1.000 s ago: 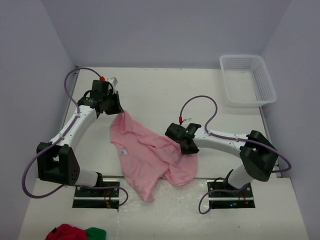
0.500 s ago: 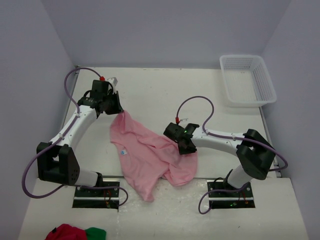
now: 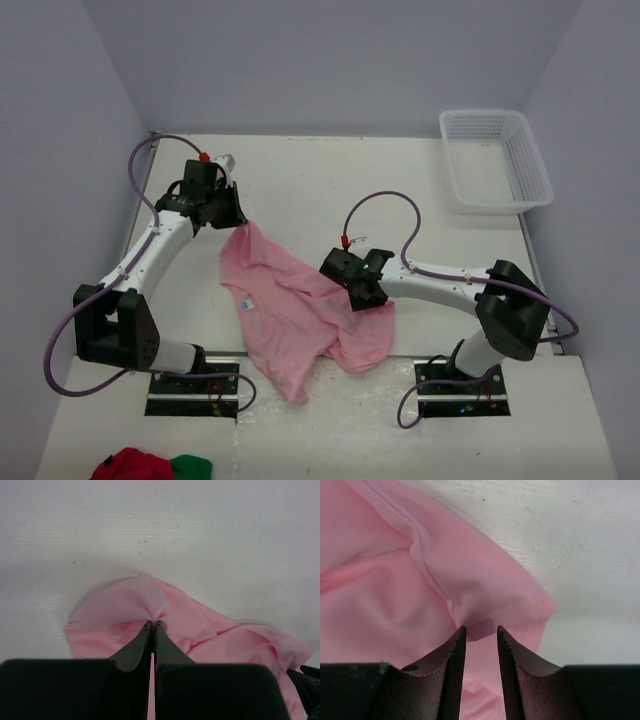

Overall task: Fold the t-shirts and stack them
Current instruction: Flatten out the tshirt

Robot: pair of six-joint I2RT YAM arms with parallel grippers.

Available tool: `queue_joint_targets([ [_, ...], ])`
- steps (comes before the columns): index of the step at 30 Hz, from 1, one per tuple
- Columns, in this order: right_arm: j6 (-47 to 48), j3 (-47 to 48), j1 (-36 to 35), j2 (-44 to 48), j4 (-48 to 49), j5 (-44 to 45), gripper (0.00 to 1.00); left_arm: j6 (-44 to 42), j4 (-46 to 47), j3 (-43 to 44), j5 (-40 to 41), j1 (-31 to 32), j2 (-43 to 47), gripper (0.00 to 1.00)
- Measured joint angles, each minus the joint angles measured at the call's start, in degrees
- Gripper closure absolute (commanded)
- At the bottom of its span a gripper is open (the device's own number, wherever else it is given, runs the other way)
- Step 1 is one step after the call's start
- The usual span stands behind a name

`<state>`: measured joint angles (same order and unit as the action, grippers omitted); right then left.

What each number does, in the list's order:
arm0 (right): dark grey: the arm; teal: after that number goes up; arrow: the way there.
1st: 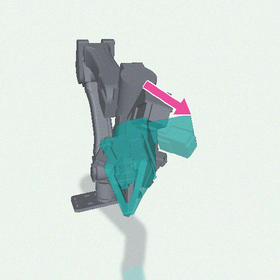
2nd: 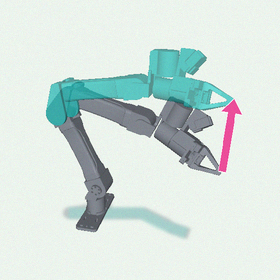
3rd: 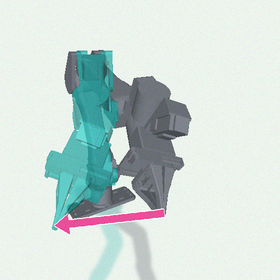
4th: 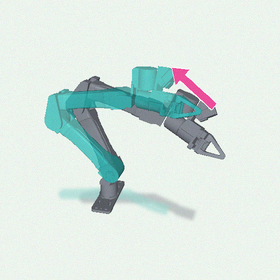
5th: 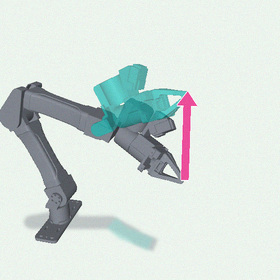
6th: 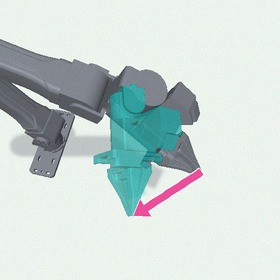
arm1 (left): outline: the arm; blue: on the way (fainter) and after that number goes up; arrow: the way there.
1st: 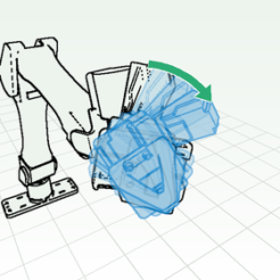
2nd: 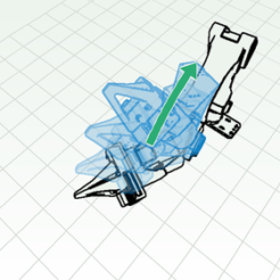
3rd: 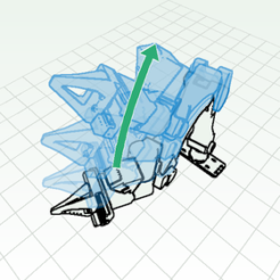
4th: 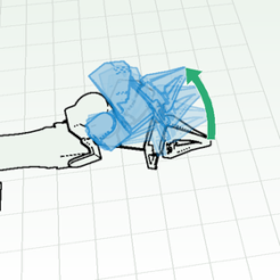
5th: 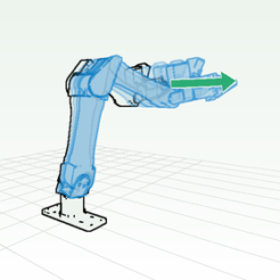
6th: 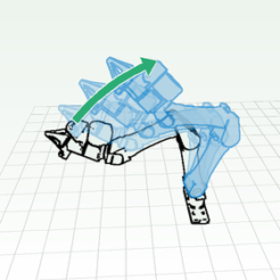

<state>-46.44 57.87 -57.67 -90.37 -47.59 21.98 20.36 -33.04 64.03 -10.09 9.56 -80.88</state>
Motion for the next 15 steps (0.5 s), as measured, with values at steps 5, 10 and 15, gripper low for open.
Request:
queue_joint_targets([
  [5,0.02,0.11,-0.46,0.00,-0.15,0.00,0.67,0.00,0.04,-0.04,-0.02,0.00,0.00,1.00],
  [10,0.00,0.11,-0.57,0.00,-0.17,0.02,0.67,0.00,0.22,-0.17,0.00,0.00,0.00,1.00],
  [15,0.07,0.68,-1.44,0.00,-1.09,0.79,0.67,0.00,0.37,-0.17,-0.02,0.00,0.00,1.00],
])
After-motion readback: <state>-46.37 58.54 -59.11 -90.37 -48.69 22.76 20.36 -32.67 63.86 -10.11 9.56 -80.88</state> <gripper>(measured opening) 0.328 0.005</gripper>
